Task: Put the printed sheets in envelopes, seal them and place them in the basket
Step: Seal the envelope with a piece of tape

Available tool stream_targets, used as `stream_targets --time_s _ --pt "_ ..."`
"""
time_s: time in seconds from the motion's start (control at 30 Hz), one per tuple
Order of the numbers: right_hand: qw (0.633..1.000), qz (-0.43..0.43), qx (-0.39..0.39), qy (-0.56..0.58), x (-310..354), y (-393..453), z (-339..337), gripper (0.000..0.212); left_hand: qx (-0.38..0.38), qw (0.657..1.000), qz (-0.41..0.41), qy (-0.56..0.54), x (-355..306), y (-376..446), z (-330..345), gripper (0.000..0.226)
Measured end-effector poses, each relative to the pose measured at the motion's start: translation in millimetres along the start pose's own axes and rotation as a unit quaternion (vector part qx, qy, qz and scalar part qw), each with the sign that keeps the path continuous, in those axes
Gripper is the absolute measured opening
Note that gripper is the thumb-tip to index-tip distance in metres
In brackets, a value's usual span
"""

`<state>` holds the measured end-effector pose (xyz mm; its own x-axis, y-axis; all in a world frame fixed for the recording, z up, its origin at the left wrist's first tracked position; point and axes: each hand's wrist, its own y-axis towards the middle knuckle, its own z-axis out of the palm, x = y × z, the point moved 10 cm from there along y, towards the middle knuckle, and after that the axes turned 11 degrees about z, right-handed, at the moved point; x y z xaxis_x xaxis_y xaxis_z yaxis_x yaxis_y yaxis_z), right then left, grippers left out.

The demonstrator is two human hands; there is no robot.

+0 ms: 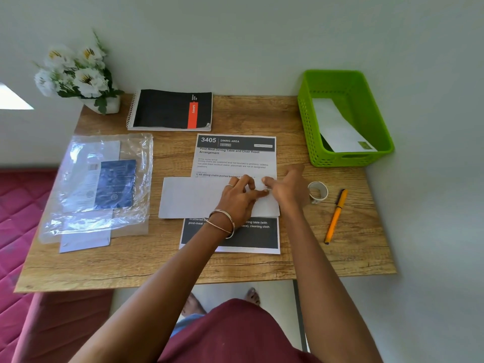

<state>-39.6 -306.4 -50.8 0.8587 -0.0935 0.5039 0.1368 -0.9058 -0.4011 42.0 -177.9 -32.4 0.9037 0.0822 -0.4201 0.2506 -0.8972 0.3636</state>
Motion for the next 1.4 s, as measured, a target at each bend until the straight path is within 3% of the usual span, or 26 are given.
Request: stream_targets --time_s 0.17,0.3,0.5,0.7,0.77,0.87,0.97,1.13,1.27,1.4 --pt "0.991 0.017 0.094 0.097 -13.0 7.9 3.4 0.078 0.001 1.0 -0.007 -0.004 2.9 -2.0 0.6 0.035" --pt "0.998 -0.036 0.037 0.039 -8.3 1.2 -1.2 0.075 -0.007 0.999 -0.029 -0.028 5.3 -1.0 -1.5 0.027" --pt "0.997 -0.077 0.021 -0.003 6.0 -6.9 0.4 0.061 0.0 0.998 -0.037 -0.047 9.5 -1.2 -1.6 0.023" --pt "0.987 -0.088 0.091 0.098 -1.2 -8.8 4.8 0.052 -0.004 0.981 -0.146 -0.128 27.5 -10.1 -18.6 0.034" --pt "0.983 -0.092 0.112 0.112 -2.8 -11.1 6.3 0.049 -0.002 0.985 -0.161 -0.061 41.3 -16.7 -35.0 0.044" --pt "0.984 -0.135 0.1 0.057 0.6 -19.8 7.0 0.057 0.125 0.967 -0.196 0.101 66.1 -35.3 -50.1 0.067" --pt "0.982 -0.155 0.101 0.018 1.0 -28.6 9.7 0.066 0.222 0.94 -0.202 0.164 80.7 -53.2 -57.8 0.083" --pt "0.98 -0.174 0.092 -0.012 2.1 -39.5 11.3 0.07 0.232 0.934 -0.201 0.185 85.7 -59.7 -65.5 0.09" --pt "0.98 -0.181 0.087 0.014 1.7 -46.7 7.2 0.074 0.19 0.946 -0.222 0.139 84.8 -57.9 -70.7 0.078" --pt "0.974 -0.166 0.101 0.117 -5.6 -50.9 -2.8 0.074 0.104 0.962 -0.248 0.053 84.3 -54.7 -93.1 0.035"
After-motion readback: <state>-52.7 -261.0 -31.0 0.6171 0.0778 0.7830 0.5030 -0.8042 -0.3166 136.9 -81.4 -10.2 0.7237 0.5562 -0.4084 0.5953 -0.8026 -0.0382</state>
